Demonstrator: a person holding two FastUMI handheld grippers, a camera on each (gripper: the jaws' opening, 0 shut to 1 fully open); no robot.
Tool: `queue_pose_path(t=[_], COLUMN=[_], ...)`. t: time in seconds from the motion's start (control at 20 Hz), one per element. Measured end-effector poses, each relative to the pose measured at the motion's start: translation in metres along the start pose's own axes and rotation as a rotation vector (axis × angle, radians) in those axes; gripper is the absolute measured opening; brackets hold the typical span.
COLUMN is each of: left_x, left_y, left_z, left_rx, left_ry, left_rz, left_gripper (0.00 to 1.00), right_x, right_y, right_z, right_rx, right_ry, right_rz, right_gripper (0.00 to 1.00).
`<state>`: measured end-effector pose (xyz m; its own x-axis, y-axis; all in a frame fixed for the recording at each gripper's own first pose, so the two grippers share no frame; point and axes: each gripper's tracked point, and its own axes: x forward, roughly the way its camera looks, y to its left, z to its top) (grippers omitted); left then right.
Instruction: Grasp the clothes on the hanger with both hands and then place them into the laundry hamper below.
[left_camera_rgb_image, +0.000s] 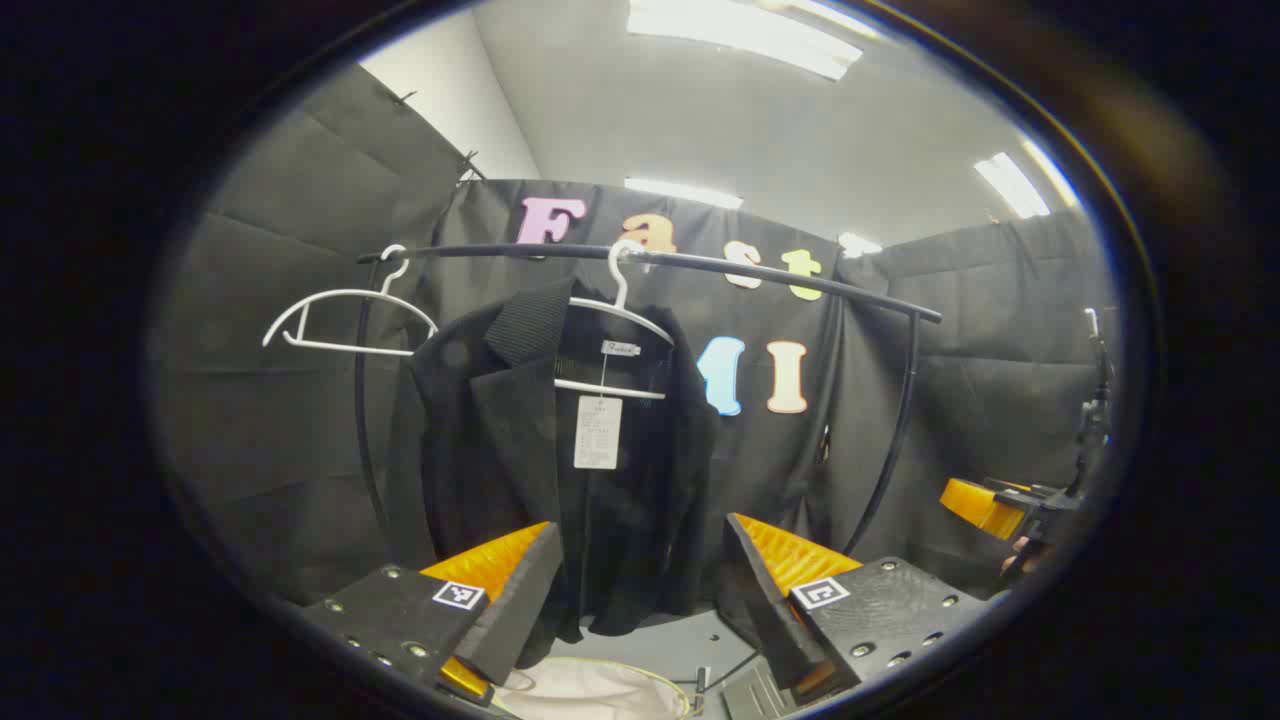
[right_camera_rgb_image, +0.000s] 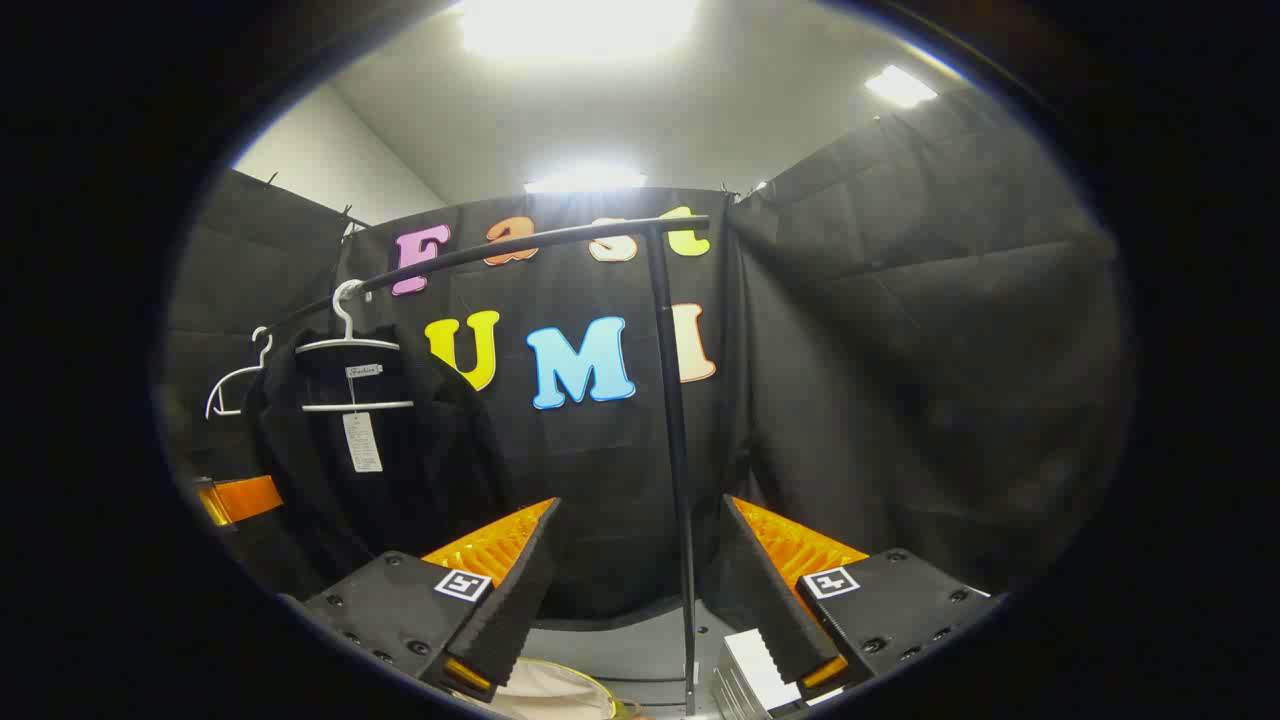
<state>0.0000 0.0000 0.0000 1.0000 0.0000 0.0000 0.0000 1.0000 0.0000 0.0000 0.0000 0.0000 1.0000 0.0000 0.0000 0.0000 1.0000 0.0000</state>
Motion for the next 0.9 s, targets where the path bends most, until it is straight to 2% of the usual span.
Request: queue_pose_path(t=[0.25,0.3,0.45,0.65,0.7,0.9], left_x=[-0.005,-0.005,-0.005,-0.005,-0.005,-0.006], left_y=[-0.003,-0.005,-0.015,-0.023,-0.023,-0.017], left_z=[0.008,0.008,0.003,-0.003,-0.003,0.003], left_rx=[0.040,0.045,0.061,0.067,0.068,0.066], left_ry=[-0.025,-0.029,-0.023,-0.011,-0.010,-0.017], left_rz=[0.001,0.000,-0.010,-0.025,-0.025,-0.012], left_gripper=[0.95,0.95,0.95,0.95,0.95,0.94], right_x=[-0.003,-0.002,0.001,0.000,-0.001,0.002], right_y=[0.001,0.002,0.004,0.003,0.003,0.003], right_z=[0.005,0.003,0.001,0.000,-0.001,-0.003], right_rx=[0.001,-0.004,-0.005,0.011,0.014,0.010], right_ry=[-0.014,-0.017,-0.008,0.008,0.011,0.023], right_rz=[0.013,0.014,0.019,-0.020,-0.026,-0.025], right_gripper=[0.92,0.97,0.96,0.97,0.92,0.92])
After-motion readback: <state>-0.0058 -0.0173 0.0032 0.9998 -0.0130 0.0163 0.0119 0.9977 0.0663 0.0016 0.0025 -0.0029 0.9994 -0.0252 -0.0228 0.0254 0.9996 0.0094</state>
